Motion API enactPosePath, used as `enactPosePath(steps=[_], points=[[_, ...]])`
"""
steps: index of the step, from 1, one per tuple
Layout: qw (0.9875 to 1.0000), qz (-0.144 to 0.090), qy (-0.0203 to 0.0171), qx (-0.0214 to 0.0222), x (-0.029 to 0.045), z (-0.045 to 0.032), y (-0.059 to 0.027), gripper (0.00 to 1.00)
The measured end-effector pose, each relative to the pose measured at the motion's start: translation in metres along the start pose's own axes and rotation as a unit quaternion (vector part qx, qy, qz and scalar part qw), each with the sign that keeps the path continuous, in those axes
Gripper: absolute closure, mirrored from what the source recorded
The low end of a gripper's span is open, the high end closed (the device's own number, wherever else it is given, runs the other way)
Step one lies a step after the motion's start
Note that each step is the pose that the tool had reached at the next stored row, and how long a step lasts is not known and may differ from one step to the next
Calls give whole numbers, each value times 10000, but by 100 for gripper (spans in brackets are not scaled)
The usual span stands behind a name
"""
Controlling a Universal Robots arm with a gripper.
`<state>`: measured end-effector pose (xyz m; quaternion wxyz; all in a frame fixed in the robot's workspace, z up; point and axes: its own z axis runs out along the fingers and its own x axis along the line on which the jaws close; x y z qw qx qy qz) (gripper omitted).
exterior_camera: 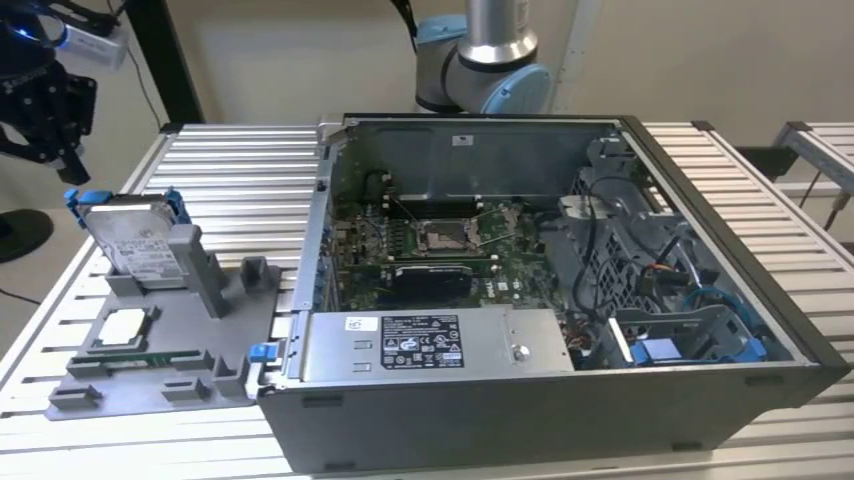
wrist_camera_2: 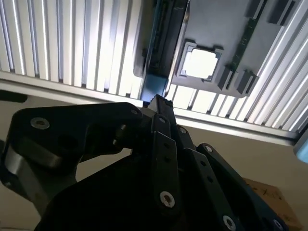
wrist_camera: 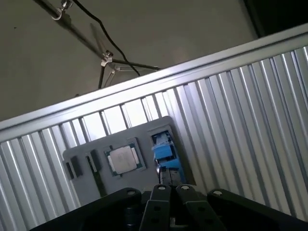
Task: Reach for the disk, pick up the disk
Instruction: 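Pick up the disk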
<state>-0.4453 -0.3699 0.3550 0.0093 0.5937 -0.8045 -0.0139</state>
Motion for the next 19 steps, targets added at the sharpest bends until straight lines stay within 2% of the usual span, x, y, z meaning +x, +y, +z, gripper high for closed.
enactPosePath(steps=[5, 11, 15, 18, 19], points=[[9990, -452, 7, 26, 0, 0, 0, 100], [9954, -955, 16, 48, 1, 0, 0, 100], [9938, -1109, 19, 48, 7, 0, -13, 100], [9937, -1120, 9, 47, 7, -3, -16, 100], [9937, -1120, 6, 46, 6, -5, -16, 0]])
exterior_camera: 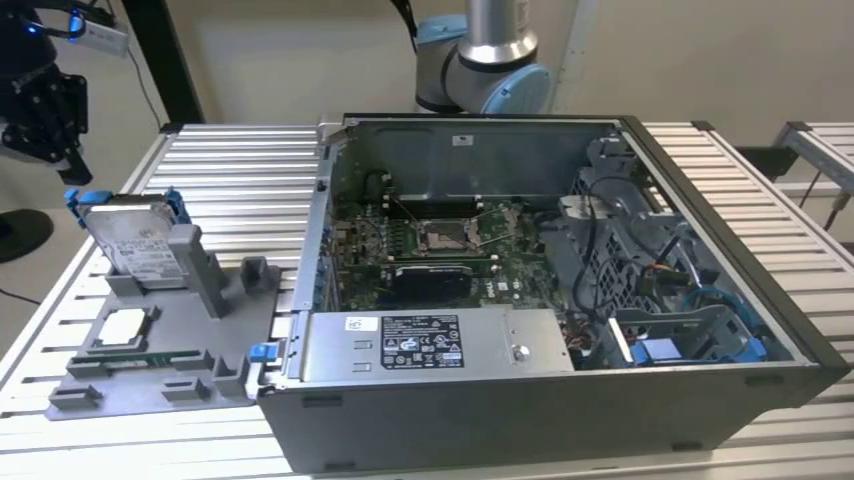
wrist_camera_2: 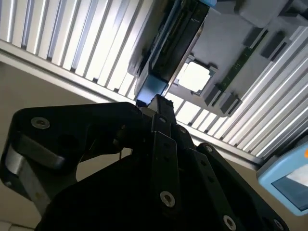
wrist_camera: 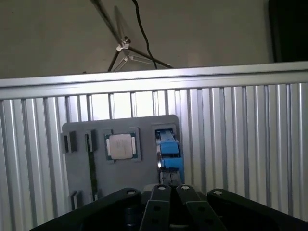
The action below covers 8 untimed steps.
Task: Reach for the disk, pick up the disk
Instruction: 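Pick up the disk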
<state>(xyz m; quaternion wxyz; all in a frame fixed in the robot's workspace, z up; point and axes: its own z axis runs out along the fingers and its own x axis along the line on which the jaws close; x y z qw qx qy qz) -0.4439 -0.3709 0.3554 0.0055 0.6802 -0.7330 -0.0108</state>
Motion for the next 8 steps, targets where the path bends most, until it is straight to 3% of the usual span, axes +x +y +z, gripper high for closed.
enactPosePath(steps=[8], points=[[10000, 0, -7, 0, 0, 1, -5, 0]])
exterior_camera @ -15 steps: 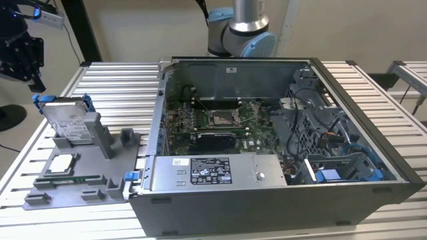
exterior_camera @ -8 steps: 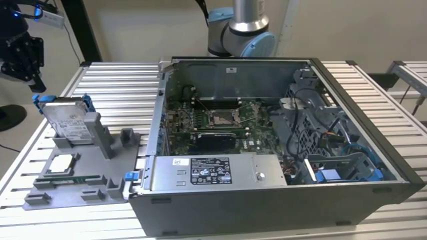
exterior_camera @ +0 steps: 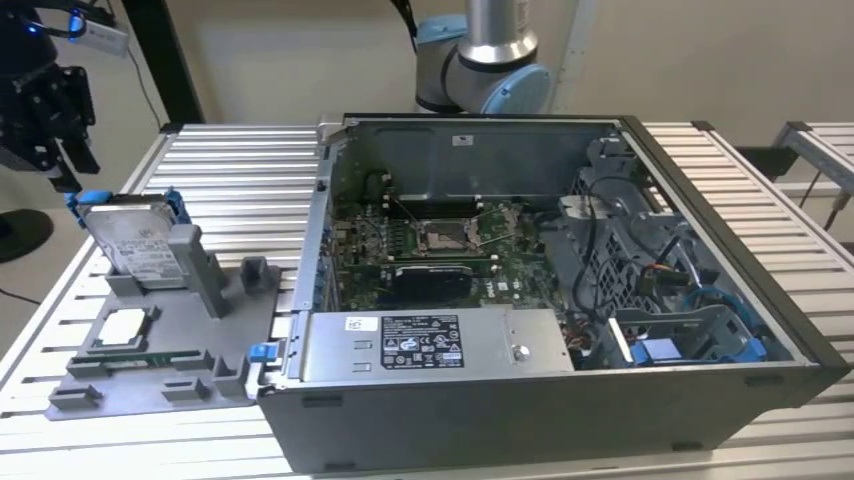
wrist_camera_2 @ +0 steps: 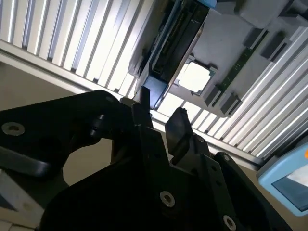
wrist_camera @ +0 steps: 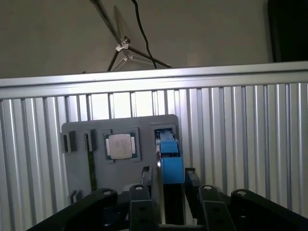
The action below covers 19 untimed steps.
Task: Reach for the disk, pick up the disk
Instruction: 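Pick up the disk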
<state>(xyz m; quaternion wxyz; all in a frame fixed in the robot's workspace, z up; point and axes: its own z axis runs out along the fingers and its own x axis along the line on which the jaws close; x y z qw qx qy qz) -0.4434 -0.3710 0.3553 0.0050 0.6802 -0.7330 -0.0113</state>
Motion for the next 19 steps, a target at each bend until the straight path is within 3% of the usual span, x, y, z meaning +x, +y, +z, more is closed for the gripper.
enactPosePath(steps=[19], points=[[10000, -96, 2, -1, 3, 320, -47, 0]])
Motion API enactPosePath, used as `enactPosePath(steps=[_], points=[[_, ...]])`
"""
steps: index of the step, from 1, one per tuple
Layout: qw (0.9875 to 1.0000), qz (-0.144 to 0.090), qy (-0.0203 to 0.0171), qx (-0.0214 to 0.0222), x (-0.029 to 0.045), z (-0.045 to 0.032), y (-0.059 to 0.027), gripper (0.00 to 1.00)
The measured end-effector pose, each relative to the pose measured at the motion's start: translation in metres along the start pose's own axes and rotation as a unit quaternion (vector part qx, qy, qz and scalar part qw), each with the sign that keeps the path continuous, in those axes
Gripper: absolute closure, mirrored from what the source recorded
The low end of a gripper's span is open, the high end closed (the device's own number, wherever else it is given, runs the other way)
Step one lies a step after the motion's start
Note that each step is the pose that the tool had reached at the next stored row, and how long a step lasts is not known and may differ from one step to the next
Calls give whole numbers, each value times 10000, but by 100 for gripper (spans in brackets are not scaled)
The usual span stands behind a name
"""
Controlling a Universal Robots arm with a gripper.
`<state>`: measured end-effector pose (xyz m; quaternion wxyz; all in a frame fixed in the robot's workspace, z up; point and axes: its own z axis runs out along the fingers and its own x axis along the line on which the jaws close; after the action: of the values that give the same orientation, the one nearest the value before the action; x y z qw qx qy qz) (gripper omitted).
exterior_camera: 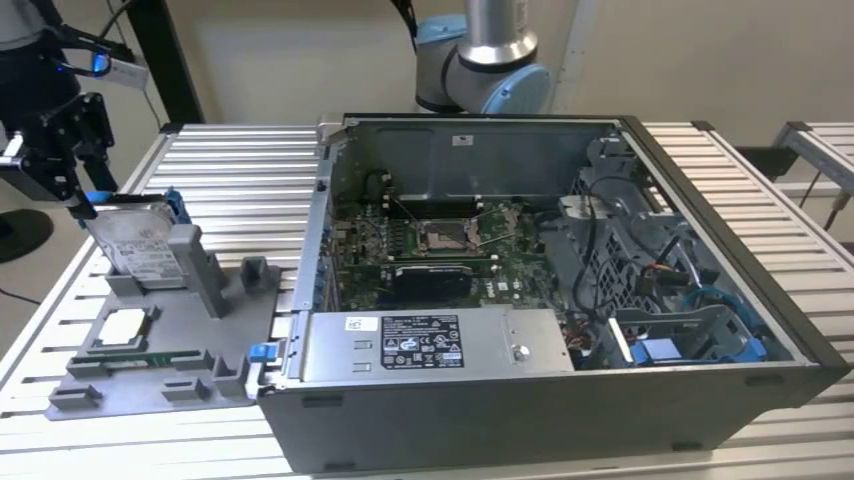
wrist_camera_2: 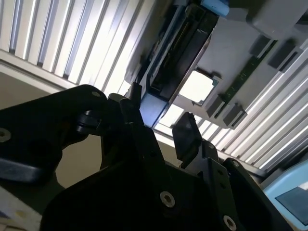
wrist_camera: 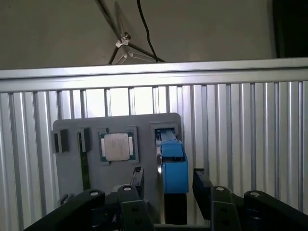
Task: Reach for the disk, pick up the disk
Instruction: 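Pick up the disk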
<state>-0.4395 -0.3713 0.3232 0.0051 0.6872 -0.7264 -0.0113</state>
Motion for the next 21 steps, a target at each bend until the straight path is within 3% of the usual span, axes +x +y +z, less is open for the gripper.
enactPosePath(steps=[7, 13, 21], points=[[10000, -45, 1, 5, 1, 125, -3, 0], [10000, -54, 7, 7, 1, 148, -3, 0], [10000, -63, 11, 17, 3, 285, 7, 0]])
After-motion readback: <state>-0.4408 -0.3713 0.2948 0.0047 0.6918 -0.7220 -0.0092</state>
